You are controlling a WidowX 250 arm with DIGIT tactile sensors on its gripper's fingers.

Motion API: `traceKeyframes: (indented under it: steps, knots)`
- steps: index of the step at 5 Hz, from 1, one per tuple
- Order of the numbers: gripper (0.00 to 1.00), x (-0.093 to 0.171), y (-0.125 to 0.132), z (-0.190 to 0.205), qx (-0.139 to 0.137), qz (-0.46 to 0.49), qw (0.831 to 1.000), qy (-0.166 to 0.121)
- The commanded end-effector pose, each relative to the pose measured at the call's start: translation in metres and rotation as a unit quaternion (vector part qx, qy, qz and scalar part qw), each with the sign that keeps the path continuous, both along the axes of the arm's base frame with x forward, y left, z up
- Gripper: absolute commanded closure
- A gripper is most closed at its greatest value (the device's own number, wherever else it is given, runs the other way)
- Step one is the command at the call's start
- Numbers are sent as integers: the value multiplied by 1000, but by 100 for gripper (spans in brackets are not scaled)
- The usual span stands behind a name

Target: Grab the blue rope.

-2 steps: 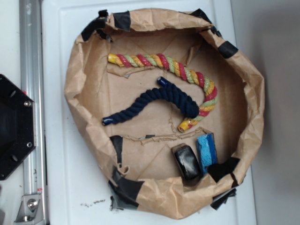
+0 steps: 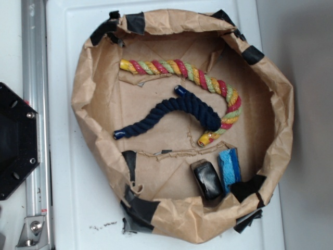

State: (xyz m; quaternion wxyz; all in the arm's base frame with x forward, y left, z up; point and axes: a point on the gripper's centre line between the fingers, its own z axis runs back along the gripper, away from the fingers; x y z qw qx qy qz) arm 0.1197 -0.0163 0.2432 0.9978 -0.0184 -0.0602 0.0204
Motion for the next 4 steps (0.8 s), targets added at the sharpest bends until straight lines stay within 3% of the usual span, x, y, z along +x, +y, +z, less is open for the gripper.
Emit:
traceKeyframes:
  steps: [1,2,3,4]
  knots:
    - [0,76,27,-45,44,-28,998,20]
    - [0,90,30,-57,51,-56,997,9]
    - [0,119,24,-86,71,-178,981,-19]
    - [0,144,21,-117,79,-247,965,-28]
